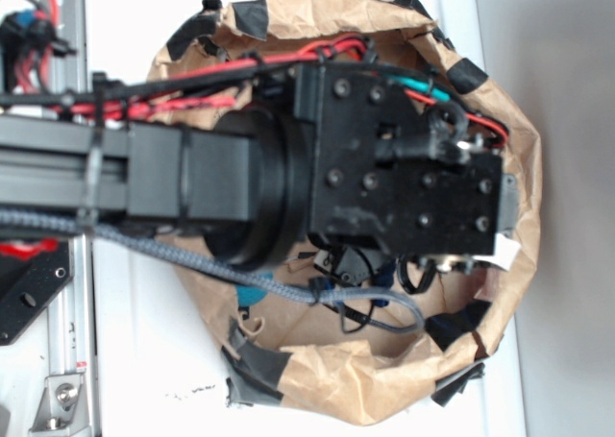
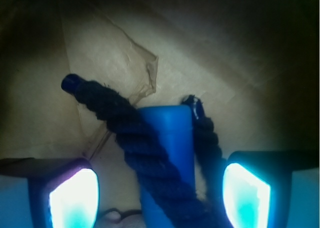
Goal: Grab the blue rope.
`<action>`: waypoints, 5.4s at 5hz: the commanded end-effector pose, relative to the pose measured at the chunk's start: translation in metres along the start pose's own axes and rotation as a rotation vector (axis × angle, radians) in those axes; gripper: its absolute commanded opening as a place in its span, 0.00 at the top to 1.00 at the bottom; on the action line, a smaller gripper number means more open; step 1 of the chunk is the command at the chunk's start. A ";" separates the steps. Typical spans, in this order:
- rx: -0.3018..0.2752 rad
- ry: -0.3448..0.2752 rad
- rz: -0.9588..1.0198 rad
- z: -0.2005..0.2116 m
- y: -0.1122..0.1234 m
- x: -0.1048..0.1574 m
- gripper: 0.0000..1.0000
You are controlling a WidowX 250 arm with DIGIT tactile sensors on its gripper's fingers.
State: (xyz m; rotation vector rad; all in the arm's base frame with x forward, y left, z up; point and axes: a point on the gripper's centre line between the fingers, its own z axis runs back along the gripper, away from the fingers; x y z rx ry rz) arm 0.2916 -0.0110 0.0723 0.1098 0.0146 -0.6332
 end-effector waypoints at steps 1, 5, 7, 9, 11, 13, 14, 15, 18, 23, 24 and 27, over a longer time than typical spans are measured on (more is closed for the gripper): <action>-0.014 -0.086 -0.278 0.001 -0.019 0.011 0.00; -0.028 -0.162 -0.792 -0.015 -0.048 0.035 0.00; -0.007 -0.110 -0.752 -0.018 -0.055 0.035 1.00; -0.005 -0.098 -0.650 -0.020 -0.037 0.030 1.00; 0.101 -0.046 -0.448 -0.026 -0.024 0.028 1.00; 0.032 -0.070 -0.420 -0.014 -0.025 0.017 0.00; 0.031 -0.052 -0.400 -0.015 -0.020 0.011 0.00; 0.039 -0.026 -0.390 -0.019 -0.017 0.004 0.00; 0.078 0.037 -0.340 -0.032 -0.016 0.003 1.00; 0.144 -0.083 0.307 0.077 -0.004 0.012 1.00; 0.118 -0.119 0.566 0.104 -0.002 -0.001 1.00; 0.041 -0.238 0.890 0.108 -0.003 -0.021 1.00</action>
